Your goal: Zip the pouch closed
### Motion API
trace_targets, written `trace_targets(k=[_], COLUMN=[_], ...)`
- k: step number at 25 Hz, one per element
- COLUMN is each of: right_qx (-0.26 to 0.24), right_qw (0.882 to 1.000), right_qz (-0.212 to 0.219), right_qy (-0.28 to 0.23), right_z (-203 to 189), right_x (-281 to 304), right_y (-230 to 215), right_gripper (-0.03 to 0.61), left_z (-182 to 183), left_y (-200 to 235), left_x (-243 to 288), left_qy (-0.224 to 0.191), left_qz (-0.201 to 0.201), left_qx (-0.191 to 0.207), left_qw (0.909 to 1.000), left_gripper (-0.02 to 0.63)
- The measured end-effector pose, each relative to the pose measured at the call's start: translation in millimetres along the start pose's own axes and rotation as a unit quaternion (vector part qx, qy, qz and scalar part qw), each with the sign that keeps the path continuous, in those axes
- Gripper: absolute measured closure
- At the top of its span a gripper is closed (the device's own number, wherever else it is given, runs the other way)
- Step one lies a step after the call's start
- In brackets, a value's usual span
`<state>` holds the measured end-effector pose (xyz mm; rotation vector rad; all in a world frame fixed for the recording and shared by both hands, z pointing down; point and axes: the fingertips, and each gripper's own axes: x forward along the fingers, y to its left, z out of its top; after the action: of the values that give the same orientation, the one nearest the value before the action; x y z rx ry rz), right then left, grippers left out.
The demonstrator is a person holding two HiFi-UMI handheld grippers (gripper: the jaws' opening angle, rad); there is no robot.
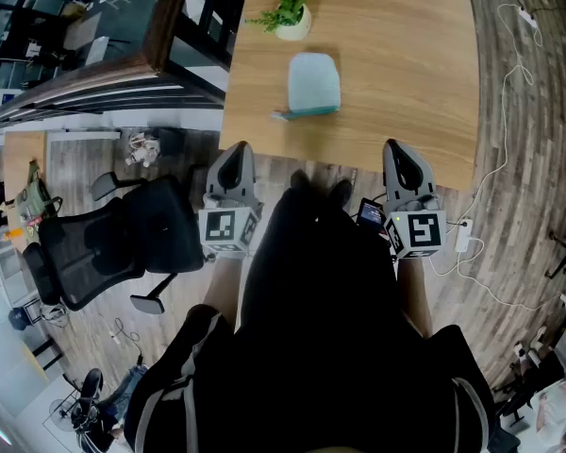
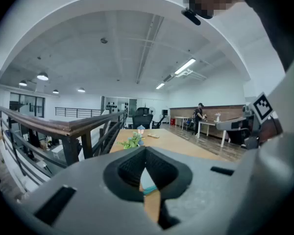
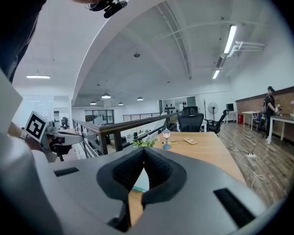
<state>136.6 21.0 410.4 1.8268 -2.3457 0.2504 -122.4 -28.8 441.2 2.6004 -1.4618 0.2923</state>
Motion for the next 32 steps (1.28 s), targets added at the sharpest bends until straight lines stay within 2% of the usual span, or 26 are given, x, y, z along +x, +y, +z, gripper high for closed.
trace_targets(k=[4,10,13,18,22,25,28,32], right_qx=[-0.013,-0.053,-0.052,-0.031,-0.005,0.003,0.01,0.014], right_qw=[1.0,0.997,0.997,0.998,0.995,0.99,0.988,0.99], right_qz=[0.007,0.03,0.027,0.047,0.094,0.132,0.14,0.13], right_qy=[0.013,0.049,0.05,0.041,0.042,0.056,0.059,0.06], right_z=[12,18,21,18,6,-16,-27,-32], right_x=[16,36,46,59,64,64,59,56], right_y=[27,49,45,23,9,-5,-24,-34], right_gripper=[0.565,0.565,0.565,0.565,0.565,0.565,0.565,0.565], left_z=[-10,-37,-47,-39,-67,-79,-86,-90], left_y=[7,14,20,23,28,25,15,10], left_x=[-6,6,24,35,42,47,65,78], left_qy=[0.017,0.031,0.044,0.048,0.123,0.143,0.158,0.167], left_qz=[-0.024,-0.037,-0.04,-0.015,0.041,0.075,0.075,0.071], left_qx=[-0.016,-0.072,-0.065,-0.053,-0.047,-0.058,-0.043,-0.048], left_qw=[0.9994,0.9962,0.9961,0.9973,0.9904,0.9851,0.9837,0.9822], left_gripper=[0.617,0.615,0.615,0.615,0.615,0.616,0.615,0.617])
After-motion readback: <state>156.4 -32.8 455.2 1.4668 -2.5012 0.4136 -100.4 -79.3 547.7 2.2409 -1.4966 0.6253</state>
